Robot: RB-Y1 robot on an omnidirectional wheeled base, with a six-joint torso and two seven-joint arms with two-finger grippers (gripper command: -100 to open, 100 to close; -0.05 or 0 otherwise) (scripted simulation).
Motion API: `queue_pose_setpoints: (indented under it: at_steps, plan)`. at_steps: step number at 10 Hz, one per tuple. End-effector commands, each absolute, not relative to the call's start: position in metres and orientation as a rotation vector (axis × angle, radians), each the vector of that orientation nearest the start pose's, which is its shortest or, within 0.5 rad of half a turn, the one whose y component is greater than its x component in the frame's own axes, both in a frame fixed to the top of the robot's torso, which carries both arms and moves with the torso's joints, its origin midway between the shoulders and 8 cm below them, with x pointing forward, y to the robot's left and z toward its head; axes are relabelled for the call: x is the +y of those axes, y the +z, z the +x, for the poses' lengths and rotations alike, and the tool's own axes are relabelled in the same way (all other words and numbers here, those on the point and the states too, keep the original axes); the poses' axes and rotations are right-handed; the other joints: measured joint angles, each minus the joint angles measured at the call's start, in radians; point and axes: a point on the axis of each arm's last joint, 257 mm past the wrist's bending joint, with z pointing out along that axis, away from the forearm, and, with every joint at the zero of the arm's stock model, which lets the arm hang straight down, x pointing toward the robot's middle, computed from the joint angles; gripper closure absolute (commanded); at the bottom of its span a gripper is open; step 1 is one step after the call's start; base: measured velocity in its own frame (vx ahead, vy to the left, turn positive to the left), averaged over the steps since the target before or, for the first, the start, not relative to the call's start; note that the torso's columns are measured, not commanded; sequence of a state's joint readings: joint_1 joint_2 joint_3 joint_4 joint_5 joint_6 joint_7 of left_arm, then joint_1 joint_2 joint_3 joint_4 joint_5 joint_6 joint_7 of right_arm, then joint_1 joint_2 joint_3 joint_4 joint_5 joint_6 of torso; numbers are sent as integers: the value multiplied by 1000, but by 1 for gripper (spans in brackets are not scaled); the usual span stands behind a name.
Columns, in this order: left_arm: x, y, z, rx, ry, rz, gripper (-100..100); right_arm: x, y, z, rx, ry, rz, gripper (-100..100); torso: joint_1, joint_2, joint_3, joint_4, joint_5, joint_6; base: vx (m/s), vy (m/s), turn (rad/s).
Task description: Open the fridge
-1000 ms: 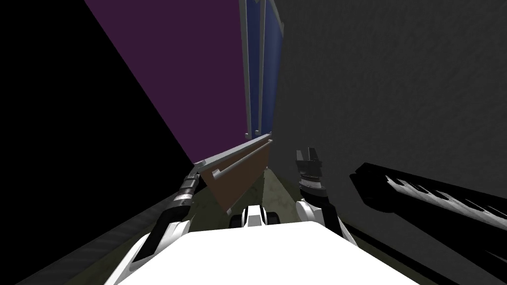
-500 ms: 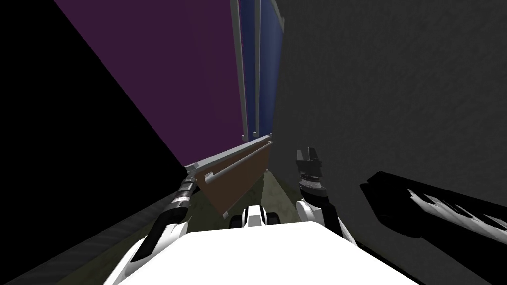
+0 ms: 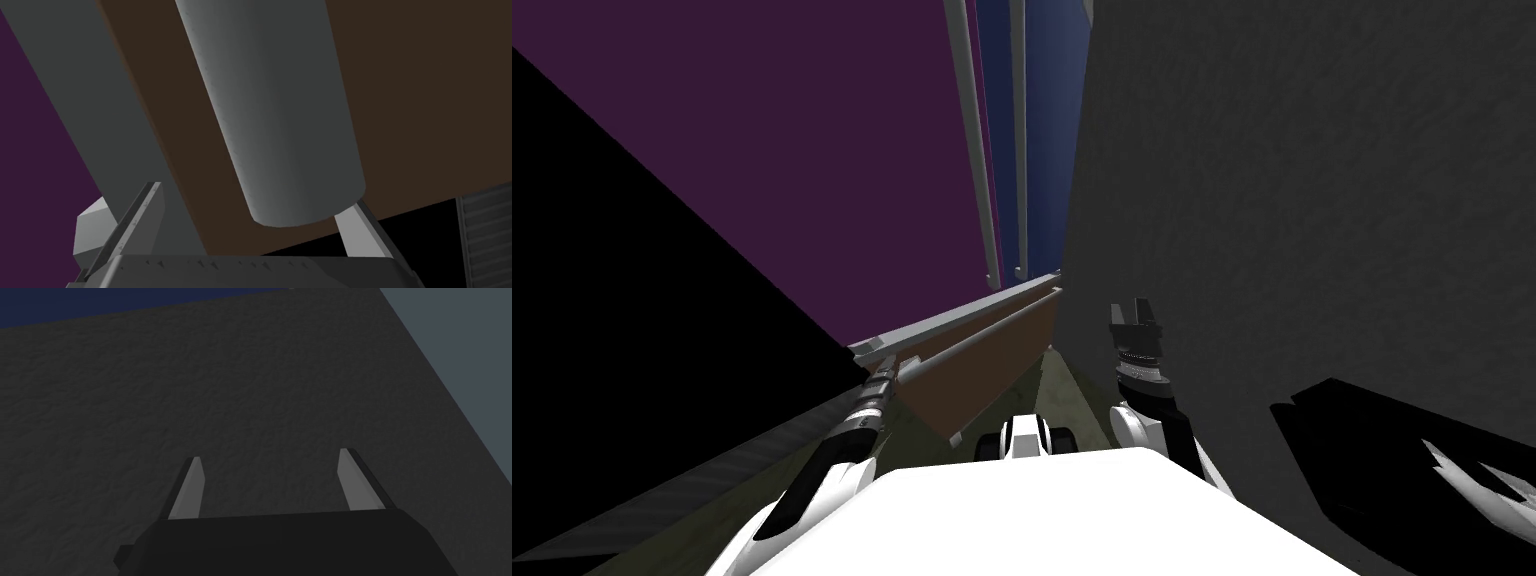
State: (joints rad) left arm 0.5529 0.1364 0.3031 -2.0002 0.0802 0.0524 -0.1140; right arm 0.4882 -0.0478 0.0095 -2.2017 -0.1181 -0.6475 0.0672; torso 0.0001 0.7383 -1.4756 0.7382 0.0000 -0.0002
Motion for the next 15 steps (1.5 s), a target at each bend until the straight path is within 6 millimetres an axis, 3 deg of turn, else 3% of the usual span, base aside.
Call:
queue_pose_setpoints:
  at_steps: [1, 2, 4, 5, 15]
  plan:
    - [481, -255, 338, 1158, -572, -1332, -100, -287, 21, 333, 533, 1336, 617, 0, 1, 0, 0, 0, 0, 0, 100, -173, 98]
    - [485, -265, 332, 1152, -560, -1370, -100, -287, 21, 333, 533, 1336, 617, 0, 1, 0, 0, 0, 0, 0, 87, -177, 102]
    - [483, -260, 337, 1155, -568, -1350, -100, -287, 21, 333, 533, 1336, 617, 0, 5, 3, 1, 1, 1, 0, 22, -51, 11]
    - [483, -260, 337, 1155, -568, -1349, 100, -287, 21, 333, 533, 1336, 617, 0, 6, 3, 2, 1, 2, 0, 5, -7, -1]
    - [471, -254, 325, 1177, -565, -1340, 100, -287, 21, 333, 533, 1337, 617, 0, -4, 0, 0, -1, 0, 2, -128, -110, 17]
